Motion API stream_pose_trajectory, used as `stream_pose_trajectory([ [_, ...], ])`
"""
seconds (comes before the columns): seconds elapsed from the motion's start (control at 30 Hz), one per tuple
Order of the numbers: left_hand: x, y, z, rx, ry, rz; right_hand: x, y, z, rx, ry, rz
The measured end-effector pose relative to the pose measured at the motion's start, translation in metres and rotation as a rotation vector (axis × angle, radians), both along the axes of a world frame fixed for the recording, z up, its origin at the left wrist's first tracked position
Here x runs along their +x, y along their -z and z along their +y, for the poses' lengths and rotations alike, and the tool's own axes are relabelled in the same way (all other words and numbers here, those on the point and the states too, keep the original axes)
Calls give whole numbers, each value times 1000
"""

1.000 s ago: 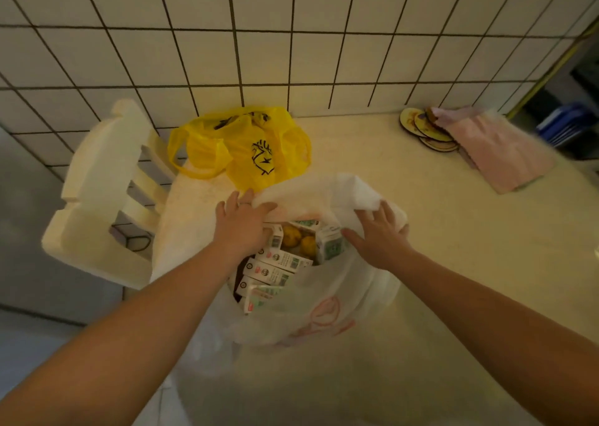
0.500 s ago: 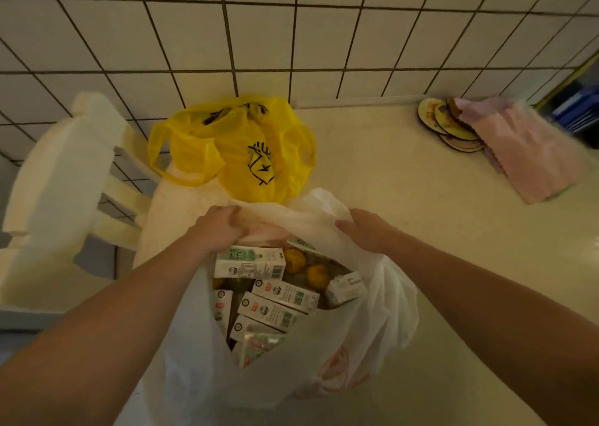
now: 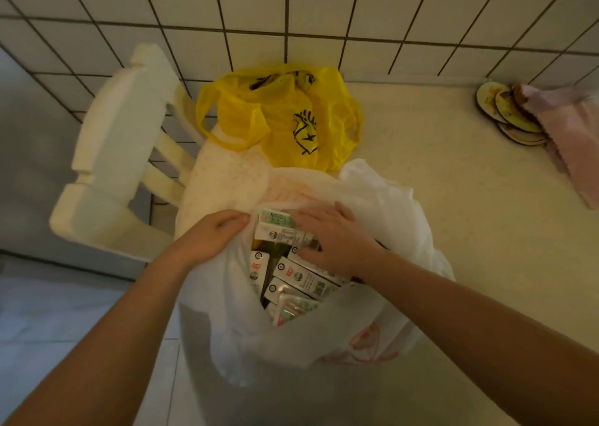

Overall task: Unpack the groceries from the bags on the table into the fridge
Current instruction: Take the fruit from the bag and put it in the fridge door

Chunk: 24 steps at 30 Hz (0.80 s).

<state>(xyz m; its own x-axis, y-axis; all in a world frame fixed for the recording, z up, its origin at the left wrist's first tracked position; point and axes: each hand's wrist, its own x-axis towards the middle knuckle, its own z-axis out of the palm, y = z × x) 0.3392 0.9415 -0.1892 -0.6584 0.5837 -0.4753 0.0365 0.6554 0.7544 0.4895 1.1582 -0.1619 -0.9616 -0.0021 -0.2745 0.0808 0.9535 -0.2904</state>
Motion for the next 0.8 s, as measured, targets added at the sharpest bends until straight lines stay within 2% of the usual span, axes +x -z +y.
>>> stream_pose_trajectory([
  [0.1,9,9,-8,-70,17,42,-11,11,-15,76,21,0],
  [0.2,12,20,-11,-103,-30,182,-20,15,-21,114,60,-36],
  [0.37,13,27,-14,-116,-98,287,-22,6,-28,108,99,-57],
  [0.47,9,35,-20,-121,-115,329,2,-3,-31,58,25,-7],
  [0.63,11,44,-24,-168,-95,359,48,-9,-32,39,7,-230],
  [0.73,21,35,-21,-329,25,409,49,-15,-33,124,-8,-273],
  [0.8,31,25,-20,-402,55,495,44,-18,-36,112,0,-304],
])
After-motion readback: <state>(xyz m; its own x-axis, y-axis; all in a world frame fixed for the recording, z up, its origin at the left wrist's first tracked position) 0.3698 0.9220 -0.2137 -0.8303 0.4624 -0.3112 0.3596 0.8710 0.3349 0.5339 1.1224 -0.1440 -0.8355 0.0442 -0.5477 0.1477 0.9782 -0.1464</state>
